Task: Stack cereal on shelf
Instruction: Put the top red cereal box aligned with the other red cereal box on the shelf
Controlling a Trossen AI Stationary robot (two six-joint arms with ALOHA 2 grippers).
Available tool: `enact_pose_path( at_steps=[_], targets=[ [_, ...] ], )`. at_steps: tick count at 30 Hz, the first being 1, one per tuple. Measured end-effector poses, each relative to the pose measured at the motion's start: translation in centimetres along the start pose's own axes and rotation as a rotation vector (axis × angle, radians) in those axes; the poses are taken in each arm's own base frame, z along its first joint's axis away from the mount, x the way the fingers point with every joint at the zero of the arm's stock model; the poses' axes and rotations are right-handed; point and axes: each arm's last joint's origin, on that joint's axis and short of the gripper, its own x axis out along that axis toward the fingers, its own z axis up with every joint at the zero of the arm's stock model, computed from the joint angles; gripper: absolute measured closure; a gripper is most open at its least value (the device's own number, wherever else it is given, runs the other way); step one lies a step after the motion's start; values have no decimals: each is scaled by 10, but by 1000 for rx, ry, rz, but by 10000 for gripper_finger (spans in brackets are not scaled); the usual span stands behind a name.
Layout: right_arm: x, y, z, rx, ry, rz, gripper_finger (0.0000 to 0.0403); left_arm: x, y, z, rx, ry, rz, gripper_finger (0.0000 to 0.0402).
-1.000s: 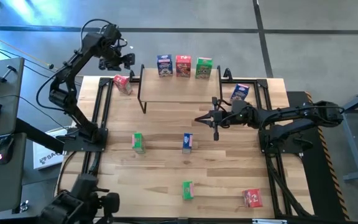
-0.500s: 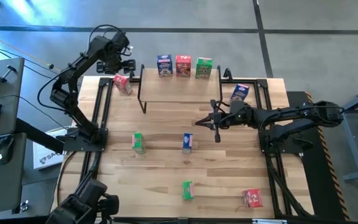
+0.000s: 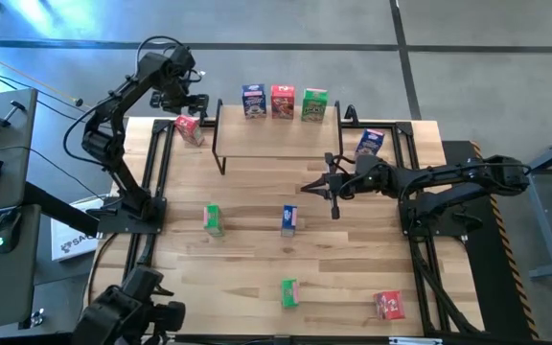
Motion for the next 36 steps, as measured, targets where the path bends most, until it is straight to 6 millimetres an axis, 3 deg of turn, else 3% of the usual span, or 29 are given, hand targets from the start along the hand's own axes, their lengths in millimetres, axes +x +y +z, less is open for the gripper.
enact_pose_path(
  at_steps=[10,16,24,32,36],
  targets=[
    [0,0,1,-2,-9,-3,403,-17,-31,-20,704,86,267,207],
    [0,0,1,-2,-9,-3,403,-13,-64,-39,1106,122,300,268],
    [0,0,0,1,4,1,403,-22,-50,-56,1324,83,297,394],
    [0,0,0,0,2,0,403,-10,-51,-87,1496,-27,296,398],
    [0,0,0,0,0,-1,403,1,-52,-92,1535,-94,356,381]
  ],
)
